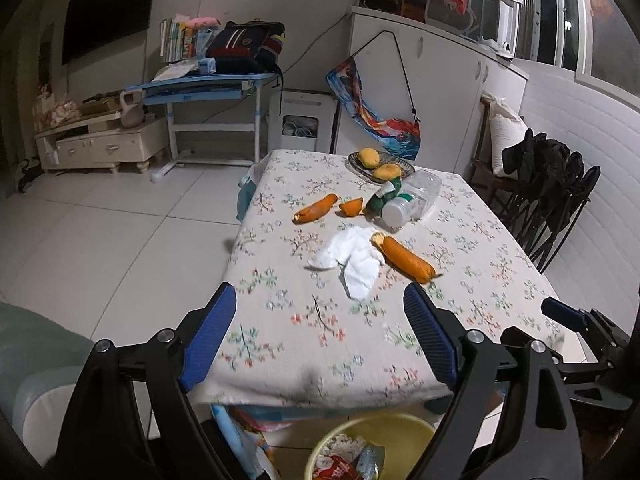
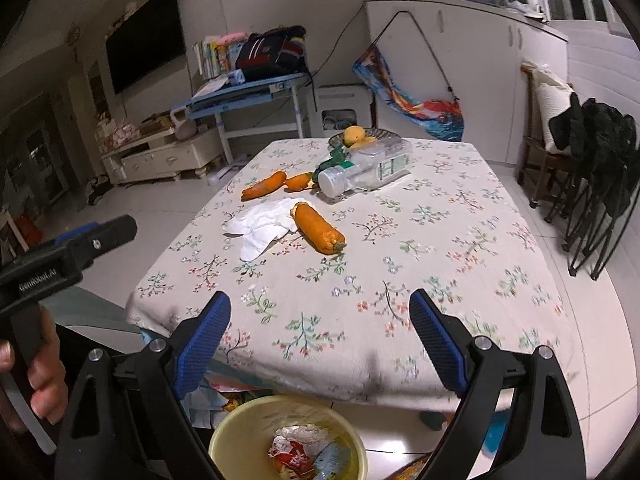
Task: Collect trash
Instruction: 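Raise both tools back over the table toward the remaining trash, then grasp the orange carrot snack with the right tool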
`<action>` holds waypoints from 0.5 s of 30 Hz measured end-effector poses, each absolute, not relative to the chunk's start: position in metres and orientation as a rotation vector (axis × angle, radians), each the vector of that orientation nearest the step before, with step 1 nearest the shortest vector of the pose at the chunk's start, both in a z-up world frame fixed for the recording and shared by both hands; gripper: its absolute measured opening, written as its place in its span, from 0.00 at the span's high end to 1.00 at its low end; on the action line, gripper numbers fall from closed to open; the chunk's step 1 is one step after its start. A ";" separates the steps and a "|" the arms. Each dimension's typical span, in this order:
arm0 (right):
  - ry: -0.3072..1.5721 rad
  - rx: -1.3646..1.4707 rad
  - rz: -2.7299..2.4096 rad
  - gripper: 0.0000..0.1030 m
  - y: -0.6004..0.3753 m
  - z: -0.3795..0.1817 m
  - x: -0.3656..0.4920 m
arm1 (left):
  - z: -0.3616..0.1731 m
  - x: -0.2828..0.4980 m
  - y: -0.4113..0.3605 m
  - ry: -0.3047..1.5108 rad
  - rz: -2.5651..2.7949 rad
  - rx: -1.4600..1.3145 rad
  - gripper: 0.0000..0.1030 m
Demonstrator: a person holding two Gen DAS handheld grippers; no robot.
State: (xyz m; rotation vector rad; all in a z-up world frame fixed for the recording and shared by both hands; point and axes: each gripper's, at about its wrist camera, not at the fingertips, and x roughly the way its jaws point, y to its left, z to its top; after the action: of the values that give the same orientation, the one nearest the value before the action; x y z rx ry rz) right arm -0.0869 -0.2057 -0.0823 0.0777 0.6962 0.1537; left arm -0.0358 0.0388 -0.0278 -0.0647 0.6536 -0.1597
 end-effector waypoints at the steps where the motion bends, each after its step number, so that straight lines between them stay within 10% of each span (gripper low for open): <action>1: 0.704 0.068 0.162 0.15 -0.206 -0.083 -0.080 | -0.027 -0.031 0.040 0.655 -0.157 -0.066 0.19; 15: 0.800 -0.024 0.235 0.22 -0.190 -0.101 0.003 | -0.046 0.004 0.041 0.733 -0.135 -0.135 0.18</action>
State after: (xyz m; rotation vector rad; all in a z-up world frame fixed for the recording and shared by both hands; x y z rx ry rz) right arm 0.0033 -0.1898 -0.1015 -0.0235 0.8004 0.2346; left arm 0.0044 0.0411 -0.0464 -0.1352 0.7335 -0.1351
